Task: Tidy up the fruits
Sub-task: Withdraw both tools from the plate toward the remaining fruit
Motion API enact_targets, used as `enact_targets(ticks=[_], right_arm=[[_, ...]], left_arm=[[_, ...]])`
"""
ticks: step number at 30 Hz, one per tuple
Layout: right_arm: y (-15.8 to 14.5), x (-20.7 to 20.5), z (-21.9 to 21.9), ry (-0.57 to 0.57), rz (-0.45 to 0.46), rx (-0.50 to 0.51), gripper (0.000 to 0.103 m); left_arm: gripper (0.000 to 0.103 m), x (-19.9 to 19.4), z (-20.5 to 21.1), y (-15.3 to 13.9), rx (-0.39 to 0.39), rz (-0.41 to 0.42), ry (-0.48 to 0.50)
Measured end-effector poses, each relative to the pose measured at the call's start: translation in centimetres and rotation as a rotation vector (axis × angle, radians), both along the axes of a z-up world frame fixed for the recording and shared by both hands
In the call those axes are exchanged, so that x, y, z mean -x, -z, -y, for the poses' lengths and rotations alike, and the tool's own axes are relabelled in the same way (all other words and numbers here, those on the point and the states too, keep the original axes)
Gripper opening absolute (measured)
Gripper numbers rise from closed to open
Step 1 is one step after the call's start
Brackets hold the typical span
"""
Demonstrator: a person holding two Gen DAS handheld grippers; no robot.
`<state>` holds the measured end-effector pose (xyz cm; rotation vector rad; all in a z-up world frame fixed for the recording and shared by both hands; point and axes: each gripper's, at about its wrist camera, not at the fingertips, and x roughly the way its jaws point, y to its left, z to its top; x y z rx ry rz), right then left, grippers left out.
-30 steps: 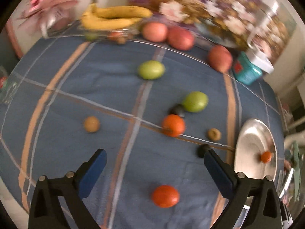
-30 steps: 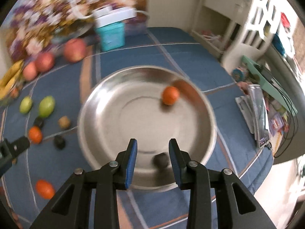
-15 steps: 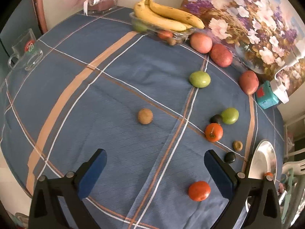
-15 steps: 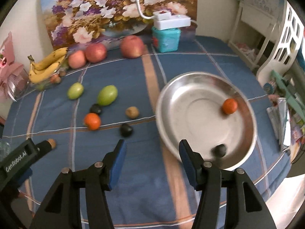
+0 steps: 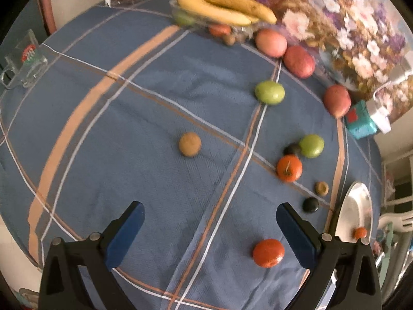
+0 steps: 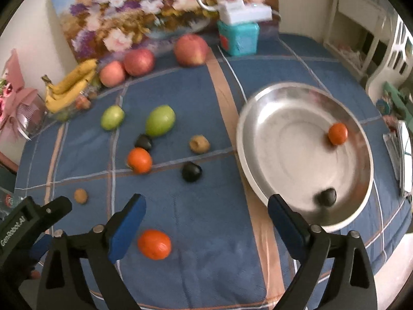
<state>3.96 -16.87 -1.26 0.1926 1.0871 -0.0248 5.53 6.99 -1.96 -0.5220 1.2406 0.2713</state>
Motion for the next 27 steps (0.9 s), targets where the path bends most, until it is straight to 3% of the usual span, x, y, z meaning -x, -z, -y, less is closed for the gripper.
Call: enact_targets(ticks=[8,11,21,27], right_arm=[[1.2,0.5,1.5,0.028,-0.062,0.034,0.096],[1.5,0.5,2.4,0.034,-0.077,0.000,0.096],[0.7,0.8,5.6,0.140,-0.058,0.023,0.096],[1.5,0.7,6.7,0.158,-0.082,-0.045,0.096]], left_arm=[[0.103,-0.2,2.1,1.2,-0.034,-0.039,0.064],[0.103,-0.3,3.3,1.4,-0.044,-0.040,0.109],[0.103,-0.4,7.2,2.0,-0.020,-0.061,0.273],[0.103,-0.2,9.5,2.6,-0.039,-0.076,0.361]])
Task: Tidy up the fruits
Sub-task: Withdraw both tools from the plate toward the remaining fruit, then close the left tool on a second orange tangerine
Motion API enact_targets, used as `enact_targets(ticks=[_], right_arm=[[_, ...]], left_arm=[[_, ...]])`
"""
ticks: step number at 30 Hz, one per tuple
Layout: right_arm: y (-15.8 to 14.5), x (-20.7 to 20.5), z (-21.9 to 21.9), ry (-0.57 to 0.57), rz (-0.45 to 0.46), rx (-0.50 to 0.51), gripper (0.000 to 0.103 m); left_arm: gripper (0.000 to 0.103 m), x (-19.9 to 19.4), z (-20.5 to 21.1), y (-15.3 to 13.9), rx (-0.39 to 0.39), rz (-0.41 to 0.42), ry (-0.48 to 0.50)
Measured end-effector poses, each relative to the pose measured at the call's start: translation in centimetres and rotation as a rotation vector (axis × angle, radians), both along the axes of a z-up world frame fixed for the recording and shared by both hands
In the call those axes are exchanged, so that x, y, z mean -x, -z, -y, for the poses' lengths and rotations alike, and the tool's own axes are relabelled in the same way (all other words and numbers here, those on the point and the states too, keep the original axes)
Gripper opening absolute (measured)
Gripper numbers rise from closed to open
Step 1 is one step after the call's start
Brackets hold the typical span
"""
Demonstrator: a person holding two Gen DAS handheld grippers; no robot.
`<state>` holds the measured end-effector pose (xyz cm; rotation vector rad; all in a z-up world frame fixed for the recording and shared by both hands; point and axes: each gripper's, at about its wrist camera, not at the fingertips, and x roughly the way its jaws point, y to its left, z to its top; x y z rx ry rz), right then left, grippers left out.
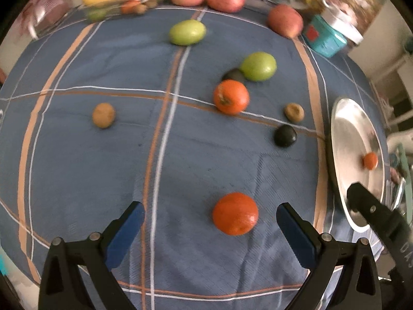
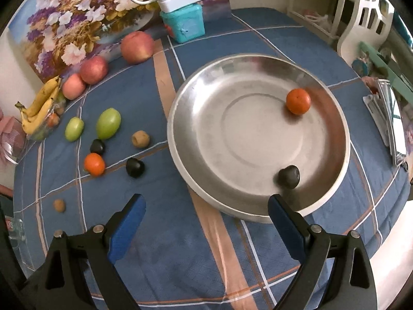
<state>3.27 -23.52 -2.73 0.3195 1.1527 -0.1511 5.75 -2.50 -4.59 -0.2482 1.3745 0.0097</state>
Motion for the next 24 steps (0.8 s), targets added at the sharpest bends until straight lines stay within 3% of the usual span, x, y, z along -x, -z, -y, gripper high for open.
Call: enact_targets(ticks=[6,9,11,13,17,24], right_arm=[[-0.29,0.29,0.17,0.008,0.008,-0.005,0.096],[-0.11,0.37,0.22,0.007,-0.001,-0.012,0.096],[-0.10,0.37,0.19,0.007,-0.005,-0.008,0.096],[-0.17,0.39,0.25,0.008,-0.004,-0.005,0.096],[-0.25,0.45,0.23,0.011,-0.002,0.000,0.096],[-0.05,0.33,0.19,0.012,-0.006,0.002,0.096]], left_arm=[[0.103,-0.10,0.65,0.79,0.038,-0.025,0.005],[0.098,-0.27,0.50,0.87,0.053,-0.027,-0.007],[0.083,-0.11,0.17,0.72,0.073,-0.030,-0.018],[0.078,0.03,-0.10,0.63,0.092,-0.037,-0.020],[0.045,0.30,-0.08,0.75,0.135,-0.042,-0.015],[0.041,0.37,0.23,-0.07,0.167,-0.021,-0.021]])
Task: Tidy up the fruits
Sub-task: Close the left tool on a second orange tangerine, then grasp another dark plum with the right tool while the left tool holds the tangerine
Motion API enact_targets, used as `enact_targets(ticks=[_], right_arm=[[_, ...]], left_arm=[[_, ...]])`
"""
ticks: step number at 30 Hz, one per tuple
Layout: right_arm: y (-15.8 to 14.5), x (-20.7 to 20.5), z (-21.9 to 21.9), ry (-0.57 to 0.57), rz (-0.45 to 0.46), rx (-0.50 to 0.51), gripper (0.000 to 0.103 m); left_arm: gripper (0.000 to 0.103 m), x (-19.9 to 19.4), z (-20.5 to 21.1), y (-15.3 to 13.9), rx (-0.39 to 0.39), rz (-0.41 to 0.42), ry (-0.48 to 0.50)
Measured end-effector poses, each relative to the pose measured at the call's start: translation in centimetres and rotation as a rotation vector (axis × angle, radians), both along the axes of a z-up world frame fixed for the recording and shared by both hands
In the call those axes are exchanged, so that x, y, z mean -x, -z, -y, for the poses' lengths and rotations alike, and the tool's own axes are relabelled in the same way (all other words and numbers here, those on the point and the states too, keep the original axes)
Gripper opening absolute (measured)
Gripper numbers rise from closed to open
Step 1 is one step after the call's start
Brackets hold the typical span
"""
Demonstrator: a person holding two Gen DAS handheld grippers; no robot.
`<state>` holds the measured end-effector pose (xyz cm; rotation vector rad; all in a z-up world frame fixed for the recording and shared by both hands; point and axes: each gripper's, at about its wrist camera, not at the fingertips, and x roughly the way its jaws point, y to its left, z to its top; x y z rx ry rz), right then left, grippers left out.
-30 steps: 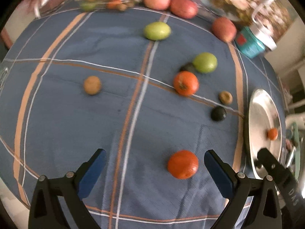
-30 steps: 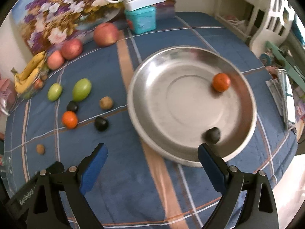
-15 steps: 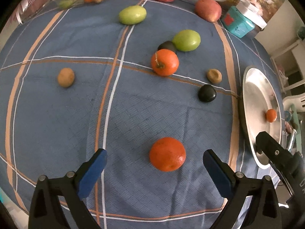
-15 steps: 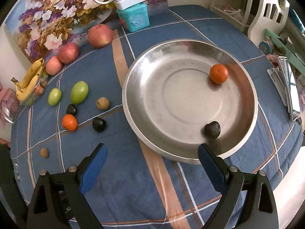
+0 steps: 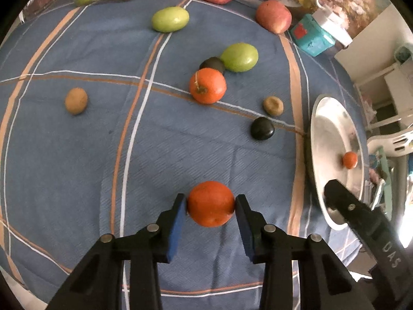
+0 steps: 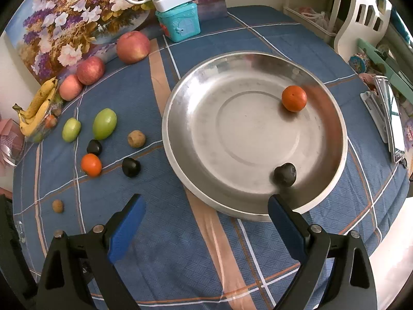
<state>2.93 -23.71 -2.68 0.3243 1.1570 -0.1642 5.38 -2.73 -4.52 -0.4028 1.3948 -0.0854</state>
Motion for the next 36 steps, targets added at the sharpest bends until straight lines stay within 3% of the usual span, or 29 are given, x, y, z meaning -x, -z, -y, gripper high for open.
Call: enact_targets(ticks=[11,17,22,28,36], right_arm=[[0.3,-2.3,-1.8,-0.084,0.035,0.009,0.096],[0.2,-4.1,-4.8,-0.183,0.052,-0.047,0.096],[1.2,-5.6,-8.2,-0.288,0.009,-0.056,0.096],[3.5,-7.2,-10.9,-0.364,-0.075,-0.030,0.096],[6.1,-9.6,-10.8,-0.308,-0.108,0.050,0.099]], left_arm=[[0.041,-3.2,-3.8,-3.1,0.012,0.111,-0.159],[0.041,-5.3,-7.1,-2.8,-0.009,0.124,-0.254],[0.041,-6.1,-9.3,-2.0,-0.007,0.114,-0.327],[0.041,-6.7,-9.9,-1.3,0.009,0.103,-0.344],[0.041,-7.0,-10.0,-1.0,0.007,0.092,-0.327]])
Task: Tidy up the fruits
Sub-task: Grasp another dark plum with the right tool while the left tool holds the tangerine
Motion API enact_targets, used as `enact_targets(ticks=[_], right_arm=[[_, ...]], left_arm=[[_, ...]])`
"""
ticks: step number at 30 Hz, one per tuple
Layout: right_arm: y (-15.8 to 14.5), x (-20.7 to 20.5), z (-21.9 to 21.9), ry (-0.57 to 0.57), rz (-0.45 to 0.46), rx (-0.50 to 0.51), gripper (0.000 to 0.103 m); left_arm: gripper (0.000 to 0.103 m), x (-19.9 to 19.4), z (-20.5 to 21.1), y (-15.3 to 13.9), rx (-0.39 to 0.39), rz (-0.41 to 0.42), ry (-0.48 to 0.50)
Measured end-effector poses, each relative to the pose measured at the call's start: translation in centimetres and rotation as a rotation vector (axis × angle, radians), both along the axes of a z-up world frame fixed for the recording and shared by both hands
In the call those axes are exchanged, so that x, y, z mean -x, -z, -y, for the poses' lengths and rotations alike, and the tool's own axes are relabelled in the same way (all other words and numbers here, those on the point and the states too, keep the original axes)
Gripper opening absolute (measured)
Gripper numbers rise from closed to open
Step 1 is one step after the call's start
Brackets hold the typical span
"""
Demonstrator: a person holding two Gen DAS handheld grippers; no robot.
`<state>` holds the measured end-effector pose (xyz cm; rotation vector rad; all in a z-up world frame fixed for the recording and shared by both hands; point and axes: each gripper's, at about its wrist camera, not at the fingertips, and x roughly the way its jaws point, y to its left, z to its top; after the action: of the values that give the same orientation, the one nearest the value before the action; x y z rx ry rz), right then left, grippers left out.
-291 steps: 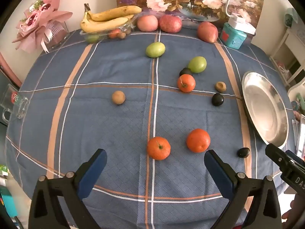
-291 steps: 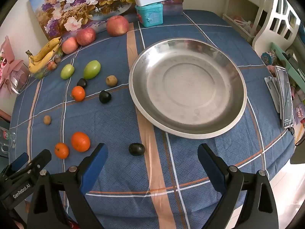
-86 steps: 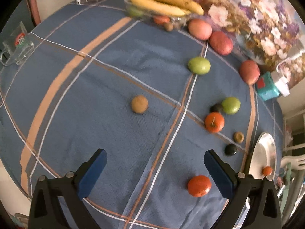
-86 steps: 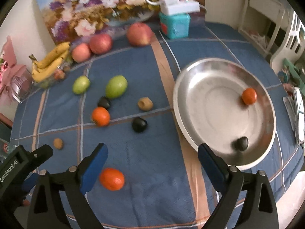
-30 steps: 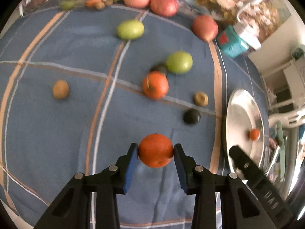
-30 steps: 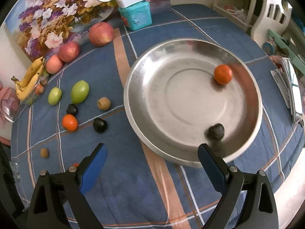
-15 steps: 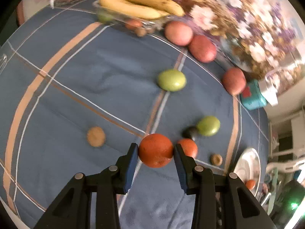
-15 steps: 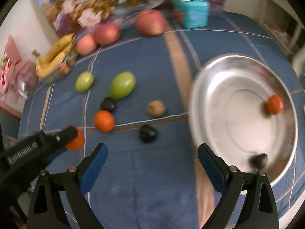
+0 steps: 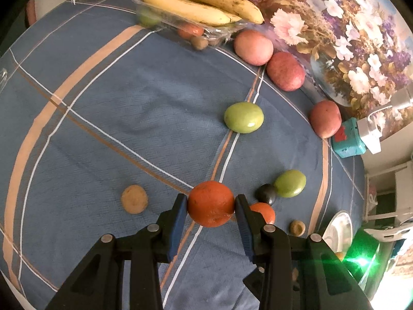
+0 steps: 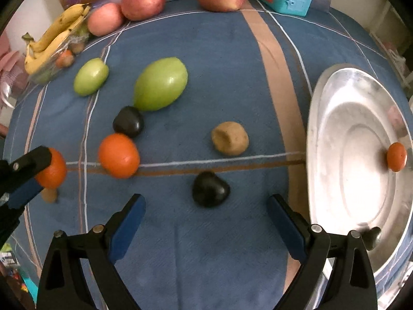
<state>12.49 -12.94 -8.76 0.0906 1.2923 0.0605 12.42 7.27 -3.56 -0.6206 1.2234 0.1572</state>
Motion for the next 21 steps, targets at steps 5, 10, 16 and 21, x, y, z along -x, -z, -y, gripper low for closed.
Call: enact_targets(ticks=[5,10,16,21], right_arm=[[0.6,-0.9,-1.3,-0.023,0.004,0.062,0.103],[0.8,-0.6,-2.0,-0.030,0.015,0.075,0.103],[0.9,-0.5,-1.9,-0.020,0.011,0.076,0.103],[1.3,-0.1,-2.0,-0.019,0.049,0.079,0.103]], left_arm=[[0.041,-0.2,-0.5,0.9,-0.016,-0.031,-0.004],[0.041,-0.2,-1.2,1.2,-0.009,-0.038,-0.014],[0.041,-0.1,-1.7,1.2,0.003,-0.035,-0.016],[0.041,-0.1,-1.8,1.3,0.006,-0.039,-0.013]])
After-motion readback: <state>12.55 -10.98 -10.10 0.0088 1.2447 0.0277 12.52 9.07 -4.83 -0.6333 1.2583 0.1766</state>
